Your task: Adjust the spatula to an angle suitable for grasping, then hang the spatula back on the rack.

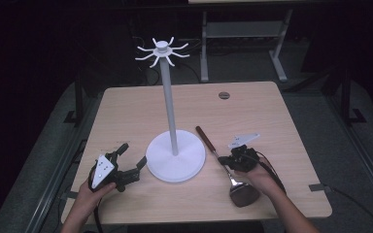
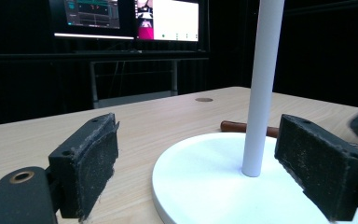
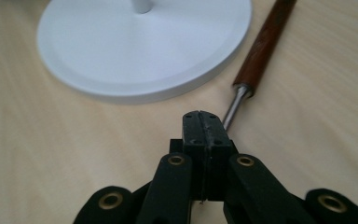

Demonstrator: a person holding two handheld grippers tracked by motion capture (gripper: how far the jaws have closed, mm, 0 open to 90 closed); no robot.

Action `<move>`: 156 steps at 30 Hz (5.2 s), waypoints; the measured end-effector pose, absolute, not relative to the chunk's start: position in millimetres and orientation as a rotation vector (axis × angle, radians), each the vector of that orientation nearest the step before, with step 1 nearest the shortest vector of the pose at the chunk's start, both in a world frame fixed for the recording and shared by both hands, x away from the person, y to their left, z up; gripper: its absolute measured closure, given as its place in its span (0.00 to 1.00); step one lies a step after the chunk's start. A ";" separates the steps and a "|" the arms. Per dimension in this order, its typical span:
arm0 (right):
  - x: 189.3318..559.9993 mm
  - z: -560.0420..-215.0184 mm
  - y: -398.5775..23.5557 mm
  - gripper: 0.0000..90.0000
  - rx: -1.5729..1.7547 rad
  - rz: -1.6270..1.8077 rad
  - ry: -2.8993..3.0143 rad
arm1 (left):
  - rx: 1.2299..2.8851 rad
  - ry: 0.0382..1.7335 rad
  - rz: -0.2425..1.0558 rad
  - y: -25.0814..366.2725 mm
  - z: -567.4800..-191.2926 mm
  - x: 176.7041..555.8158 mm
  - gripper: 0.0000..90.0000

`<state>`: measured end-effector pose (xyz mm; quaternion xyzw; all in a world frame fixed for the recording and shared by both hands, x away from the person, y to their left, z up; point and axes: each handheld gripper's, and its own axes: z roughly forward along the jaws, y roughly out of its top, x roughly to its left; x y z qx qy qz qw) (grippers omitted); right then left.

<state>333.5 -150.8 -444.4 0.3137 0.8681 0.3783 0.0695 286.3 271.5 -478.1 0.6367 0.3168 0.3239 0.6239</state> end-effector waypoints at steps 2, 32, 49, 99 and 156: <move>322.8 -444.8 -151.0 1.00 0.941 1.128 2.621 | 1.460 0.728 0.744 271.4 -478.1 286.3 0.14; 308.6 -453.2 -176.5 1.00 1.039 1.022 2.621 | 1.461 0.728 0.744 271.4 -478.1 286.3 0.14; 318.0 -453.5 -195.2 1.00 1.086 0.959 2.559 | 1.457 0.726 0.745 270.8 -478.2 285.7 0.14; 434.0 -412.3 -134.4 0.71 1.068 0.752 2.784 | 1.457 0.732 0.744 271.5 -478.0 286.4 0.14; 431.1 -389.7 -136.5 0.81 1.050 0.868 2.697 | 1.458 0.730 0.742 271.4 -478.1 286.4 0.14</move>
